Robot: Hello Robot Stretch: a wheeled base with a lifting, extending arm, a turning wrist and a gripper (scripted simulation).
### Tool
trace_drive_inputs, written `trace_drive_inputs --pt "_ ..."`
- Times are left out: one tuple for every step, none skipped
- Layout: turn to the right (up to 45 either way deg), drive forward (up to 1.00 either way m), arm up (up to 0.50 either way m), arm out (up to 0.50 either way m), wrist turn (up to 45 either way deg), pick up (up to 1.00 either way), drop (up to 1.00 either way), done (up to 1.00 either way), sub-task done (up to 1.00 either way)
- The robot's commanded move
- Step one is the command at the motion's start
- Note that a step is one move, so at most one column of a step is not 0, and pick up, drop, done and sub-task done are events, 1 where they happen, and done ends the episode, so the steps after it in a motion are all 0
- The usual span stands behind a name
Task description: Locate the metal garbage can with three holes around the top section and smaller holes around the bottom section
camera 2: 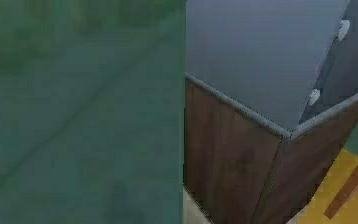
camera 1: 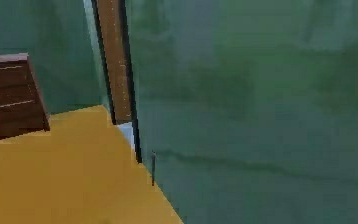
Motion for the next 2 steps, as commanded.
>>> trace_drive_inputs --pt "-24.0 0.0 0.0 0.0 0.0 0.0 0.0 0.0 0.0" --pt "0.0 1.0 0.0 0.0 0.0 0.0 0.0 0.0 0.0"
